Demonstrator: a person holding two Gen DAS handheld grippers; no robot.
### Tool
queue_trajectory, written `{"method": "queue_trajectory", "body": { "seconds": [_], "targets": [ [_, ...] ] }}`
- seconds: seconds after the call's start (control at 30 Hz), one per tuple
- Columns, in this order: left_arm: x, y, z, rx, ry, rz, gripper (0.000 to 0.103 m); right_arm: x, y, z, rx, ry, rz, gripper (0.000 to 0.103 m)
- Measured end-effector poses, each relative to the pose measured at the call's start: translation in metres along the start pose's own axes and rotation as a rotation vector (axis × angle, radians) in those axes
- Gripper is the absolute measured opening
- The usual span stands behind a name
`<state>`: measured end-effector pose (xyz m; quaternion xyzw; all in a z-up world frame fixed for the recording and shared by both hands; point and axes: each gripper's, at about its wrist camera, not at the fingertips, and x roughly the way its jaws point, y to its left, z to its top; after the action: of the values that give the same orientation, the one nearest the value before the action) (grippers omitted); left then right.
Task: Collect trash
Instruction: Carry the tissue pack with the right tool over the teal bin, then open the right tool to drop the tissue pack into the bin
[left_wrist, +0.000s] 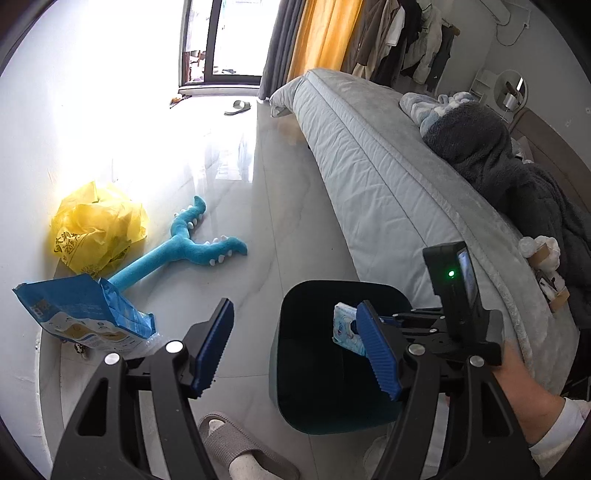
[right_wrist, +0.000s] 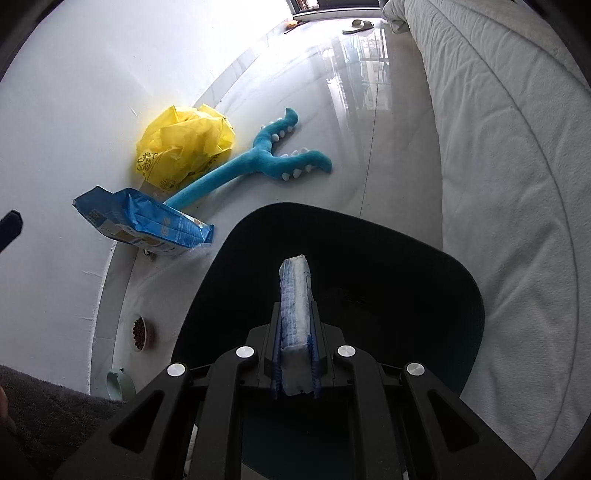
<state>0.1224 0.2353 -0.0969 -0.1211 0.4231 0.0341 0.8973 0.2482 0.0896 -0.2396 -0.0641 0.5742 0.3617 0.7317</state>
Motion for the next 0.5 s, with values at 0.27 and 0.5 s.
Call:
{"method": "queue_trajectory", "body": {
  "seconds": [0.27,0.5],
  "targets": [
    [-0.026,0.001,0.011,-0.005,-0.079,-0.02,0.072,0.023,-0.002,-0.006,-0.012,0.067,-0.034,0.014],
    [-0.047,-0.007,0.018,0.028,-0.155,-0.017,0.072,0.034,0.001,-0.013,-0.035,0.128,-0.085,0.04]
  ]
}}
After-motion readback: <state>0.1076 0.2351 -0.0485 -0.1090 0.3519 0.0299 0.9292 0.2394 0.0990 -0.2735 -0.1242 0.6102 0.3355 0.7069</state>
